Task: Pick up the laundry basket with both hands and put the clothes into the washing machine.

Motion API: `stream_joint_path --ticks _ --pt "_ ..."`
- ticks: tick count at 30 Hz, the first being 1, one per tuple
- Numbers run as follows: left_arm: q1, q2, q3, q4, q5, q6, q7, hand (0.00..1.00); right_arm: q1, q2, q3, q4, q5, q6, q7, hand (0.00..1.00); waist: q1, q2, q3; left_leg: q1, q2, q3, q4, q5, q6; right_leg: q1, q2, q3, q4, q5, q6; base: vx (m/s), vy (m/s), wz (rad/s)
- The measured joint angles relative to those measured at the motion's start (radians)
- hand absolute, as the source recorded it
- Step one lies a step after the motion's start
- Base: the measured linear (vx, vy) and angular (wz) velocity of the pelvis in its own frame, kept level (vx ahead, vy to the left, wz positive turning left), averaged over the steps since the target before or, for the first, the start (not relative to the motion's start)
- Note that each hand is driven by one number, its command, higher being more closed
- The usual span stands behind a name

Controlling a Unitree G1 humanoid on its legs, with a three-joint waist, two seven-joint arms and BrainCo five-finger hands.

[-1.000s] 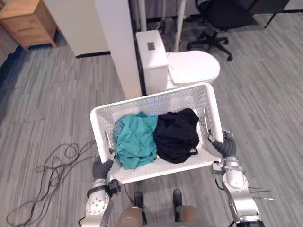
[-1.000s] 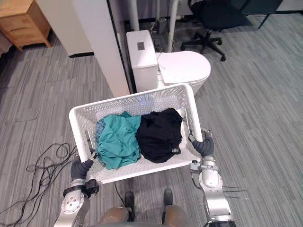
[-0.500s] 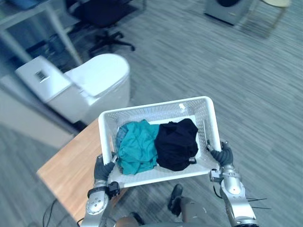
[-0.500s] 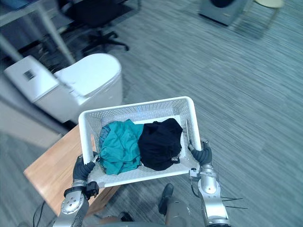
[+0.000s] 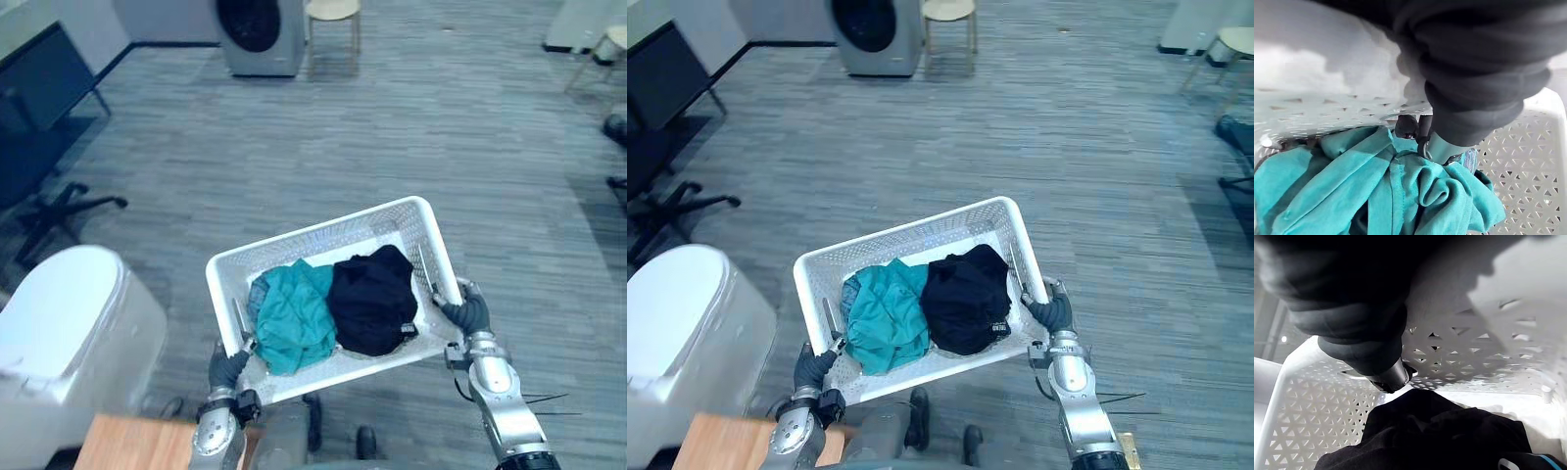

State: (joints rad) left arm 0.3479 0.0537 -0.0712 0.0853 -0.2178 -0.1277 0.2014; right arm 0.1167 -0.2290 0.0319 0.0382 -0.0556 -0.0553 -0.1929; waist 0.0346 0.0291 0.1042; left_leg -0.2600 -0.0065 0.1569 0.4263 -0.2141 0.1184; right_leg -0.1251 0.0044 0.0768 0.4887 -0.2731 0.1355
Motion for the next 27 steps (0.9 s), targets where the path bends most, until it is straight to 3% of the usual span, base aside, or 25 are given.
stream_joint_path --ticks 1,2,3,4,6,7,9,11,12,13,14,15,16,17,18,19,20,22,24,25,26,27 --pt "0.002 0.003 0.000 0.000 0.001 0.008 0.001 1.00 -0.003 0.012 -0.002 0.029 -0.013 0.000 0.000 1.00 -0.007 -0.001 0.004 0.063 -0.016 0.005 -0.011 -0.031 0.016 -0.066 -0.035 -0.032 0.205 -0.001 0.059 0.48 0.185 -0.16" --pt "0.008 0.010 0.000 0.000 0.001 0.011 0.008 1.00 -0.004 0.027 -0.002 0.061 -0.026 0.001 0.001 1.00 -0.018 -0.001 0.005 0.144 -0.028 0.015 -0.041 -0.053 0.022 -0.103 -0.080 -0.096 0.356 -0.021 0.006 0.59 0.187 -0.23" --pt "0.012 0.014 0.000 -0.001 0.001 0.011 0.017 1.00 -0.004 0.037 0.001 0.073 -0.030 0.002 0.001 1.00 -0.019 0.004 0.006 0.200 -0.028 0.022 -0.071 -0.069 0.025 -0.131 -0.103 -0.142 0.406 -0.039 -0.052 0.57 0.138 -0.27" --pt "0.012 0.022 0.000 -0.002 0.001 0.011 0.021 1.00 -0.005 0.046 0.002 0.075 -0.031 0.002 0.001 1.00 -0.019 0.006 0.005 0.241 -0.027 0.024 -0.097 -0.080 0.023 -0.164 -0.119 -0.179 0.411 -0.053 -0.080 0.56 0.083 -0.27" --pt "0.001 0.046 -0.002 -0.015 0.000 0.011 0.021 1.00 -0.020 0.045 0.002 0.074 -0.031 0.002 0.001 1.00 -0.025 0.006 0.008 0.297 -0.018 0.023 -0.138 -0.108 0.014 -0.249 -0.120 -0.222 0.342 -0.061 -0.097 0.46 0.030 -0.16" --pt "-0.015 0.053 -0.003 -0.015 0.000 0.014 0.021 1.00 -0.028 0.044 0.000 0.074 -0.031 0.002 0.001 1.00 -0.028 0.015 0.013 0.339 -0.004 0.021 -0.170 -0.120 -0.004 -0.298 -0.099 -0.228 0.228 -0.044 -0.101 0.49 -0.005 0.03" --pt "-0.030 0.060 -0.007 -0.015 0.002 0.015 0.021 1.00 -0.033 0.044 -0.001 0.073 -0.028 0.002 0.000 1.00 -0.056 0.025 0.020 0.408 0.017 0.007 -0.223 -0.132 -0.039 -0.331 -0.071 -0.230 -0.084 0.106 -0.079 0.54 -0.042 0.27" --pt "-0.036 0.076 -0.015 -0.014 0.024 0.016 0.022 1.00 -0.031 0.043 -0.001 0.072 -0.027 0.003 -0.002 1.00 -0.090 -0.001 0.019 0.503 0.009 -0.024 -0.254 -0.166 -0.104 -0.337 -0.076 -0.202 -0.346 0.288 -0.087 0.72 -0.137 0.47" --pt "-0.037 0.073 -0.021 -0.008 0.034 0.016 0.022 1.00 -0.029 0.035 -0.001 0.073 -0.027 0.008 -0.002 1.00 -0.101 -0.002 0.018 0.557 0.014 -0.046 -0.253 -0.188 -0.142 -0.334 -0.079 -0.192 -0.345 0.423 -0.127 0.71 -0.167 0.35" --pt "-0.038 0.067 -0.028 -0.001 0.034 0.016 0.023 1.00 -0.030 0.027 -0.004 0.073 -0.027 0.012 -0.002 1.00 -0.103 0.013 0.014 0.579 0.030 -0.058 -0.249 -0.189 -0.144 -0.335 -0.074 -0.195 -0.307 0.492 -0.132 0.74 -0.193 0.15" --pt "-0.046 0.049 -0.037 0.007 0.035 0.018 0.023 1.00 -0.033 0.012 -0.015 0.073 -0.027 0.019 -0.002 1.00 -0.097 0.059 -0.005 0.558 0.072 -0.078 -0.174 -0.181 -0.158 -0.382 -0.055 -0.227 -0.173 0.471 -0.149 0.73 -0.208 0.09" --pt "-0.063 0.039 -0.037 0.008 0.039 0.017 0.023 1.00 -0.034 0.011 -0.027 0.073 -0.023 0.022 -0.003 1.00 -0.097 0.076 -0.004 0.487 0.103 -0.086 0.007 -0.137 -0.220 -0.388 -0.041 -0.247 -0.088 0.385 -0.166 0.70 -0.224 0.08" --pt "-0.067 0.036 -0.036 0.008 0.040 0.017 0.023 1.00 -0.034 0.011 -0.028 0.073 -0.021 0.023 -0.003 1.00 -0.095 0.082 0.001 0.445 0.120 -0.087 0.120 -0.083 -0.232 -0.371 -0.029 -0.254 -0.071 0.352 -0.172 0.68 -0.252 -0.08" --pt "-0.061 0.029 -0.034 0.016 0.040 0.018 0.023 1.00 -0.034 0.008 -0.025 0.073 -0.007 0.025 -0.002 1.00 -0.076 0.098 0.015 0.357 0.169 -0.085 0.365 0.114 -0.221 -0.289 0.014 -0.247 -0.083 0.304 -0.184 0.70 -0.212 -0.37" --pt "-0.051 0.021 -0.035 0.023 0.038 0.017 0.023 1.00 -0.034 0.006 -0.025 0.072 0.006 0.027 -0.003 1.00 -0.058 0.117 0.038 0.278 0.222 -0.083 0.611 0.173 -0.218 -0.172 0.062 -0.247 -0.139 0.273 -0.196 0.69 -0.177 -0.49" --pt "-0.048 0.020 -0.035 0.023 0.037 0.017 0.023 1.00 -0.032 0.007 -0.023 0.072 0.009 0.027 -0.004 1.00 -0.048 0.117 0.045 0.233 0.236 -0.077 0.704 0.145 -0.198 -0.116 0.077 -0.242 -0.163 0.260 -0.207 0.75 -0.106 -0.49" --pt "-0.045 0.024 -0.035 0.024 0.036 0.014 0.023 1.00 -0.032 0.007 -0.019 0.063 0.015 0.027 -0.006 1.00 -0.034 0.103 0.052 0.141 0.234 -0.061 0.804 0.088 -0.152 -0.023 0.087 -0.216 -0.214 0.230 -0.218 0.47 -0.060 -0.38" --pt "-0.040 0.030 -0.034 0.021 0.034 0.010 0.022 1.00 -0.033 0.005 -0.011 0.027 0.015 0.026 -0.009 1.00 -0.010 0.086 0.062 0.015 0.202 -0.016 0.749 0.004 -0.127 0.093 0.083 -0.158 -0.306 0.216 -0.217 0.53 -0.005 -0.59" --pt "-0.031 0.027 -0.033 0.012 0.034 0.010 0.022 1.00 -0.038 -0.001 -0.008 0.008 0.014 0.019 -0.010 1.00 0.013 0.079 0.068 -0.084 0.142 -0.010 0.518 -0.031 -0.122 0.177 0.062 -0.113 -0.386 0.199 -0.194 0.69 0.132 -0.67" --pt "-0.022 0.023 -0.033 -0.006 0.034 0.011 0.022 1.00 -0.049 -0.009 -0.006 0.014 0.014 0.019 -0.010 1.00 0.023 0.081 0.068 -0.108 0.099 -0.031 0.275 -0.013 -0.151 0.222 0.041 -0.085 -0.424 0.183 -0.173 0.70 0.231 -0.72" --pt "-0.015 0.018 -0.033 -0.026 0.034 0.011 0.022 1.00 -0.056 -0.020 -0.005 0.018 0.015 0.019 -0.009 1.00 0.037 0.096 0.067 -0.110 0.090 -0.058 0.001 0.045 -0.229 0.278 0.030 -0.058 -0.471 0.164 -0.154 0.60 0.222 -0.72" --pt "-0.014 0.018 -0.031 -0.032 0.035 0.011 0.022 1.00 -0.061 -0.019 -0.004 0.021 0.015 0.019 -0.010 1.00 0.037 0.102 0.066 -0.111 0.096 -0.058 -0.070 0.121 -0.228 0.306 0.027 -0.039 -0.492 0.155 -0.143 0.64 0.276 -0.65"
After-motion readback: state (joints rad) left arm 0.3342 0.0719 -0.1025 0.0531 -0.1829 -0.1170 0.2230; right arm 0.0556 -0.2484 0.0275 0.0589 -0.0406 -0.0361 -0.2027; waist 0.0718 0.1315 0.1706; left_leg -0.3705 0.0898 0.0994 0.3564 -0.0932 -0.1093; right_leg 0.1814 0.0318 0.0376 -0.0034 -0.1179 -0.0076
